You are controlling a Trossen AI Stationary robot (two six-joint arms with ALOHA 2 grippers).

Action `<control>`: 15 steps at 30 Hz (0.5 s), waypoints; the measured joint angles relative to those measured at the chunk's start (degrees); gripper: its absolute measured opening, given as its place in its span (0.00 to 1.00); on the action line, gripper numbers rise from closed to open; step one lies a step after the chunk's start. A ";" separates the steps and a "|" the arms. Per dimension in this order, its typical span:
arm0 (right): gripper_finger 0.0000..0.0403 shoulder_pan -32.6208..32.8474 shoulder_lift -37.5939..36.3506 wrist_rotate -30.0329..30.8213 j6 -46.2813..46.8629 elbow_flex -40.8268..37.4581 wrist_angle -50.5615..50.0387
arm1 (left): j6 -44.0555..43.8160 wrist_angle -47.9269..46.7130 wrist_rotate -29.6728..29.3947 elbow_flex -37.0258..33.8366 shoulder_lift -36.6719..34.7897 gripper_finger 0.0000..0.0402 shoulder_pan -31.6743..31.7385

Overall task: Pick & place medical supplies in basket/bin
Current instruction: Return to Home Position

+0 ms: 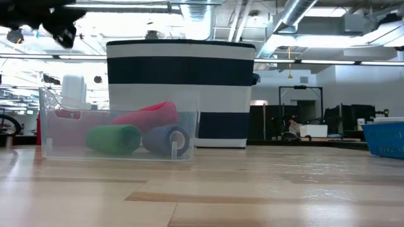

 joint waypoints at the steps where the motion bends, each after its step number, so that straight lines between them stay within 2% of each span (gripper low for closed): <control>1: 0.44 0.53 0.00 0.70 0.87 0.00 -0.02 | 0.30 -0.68 0.13 -0.47 0.00 0.28 0.03; 9: 0.42 3.46 -0.02 1.77 5.67 0.00 -0.40 | -0.27 13.86 3.11 -10.42 -0.06 0.17 0.03; 15: 0.42 4.38 -0.02 1.78 6.47 0.00 -0.46 | -0.53 16.03 3.13 -13.97 -0.09 0.10 0.09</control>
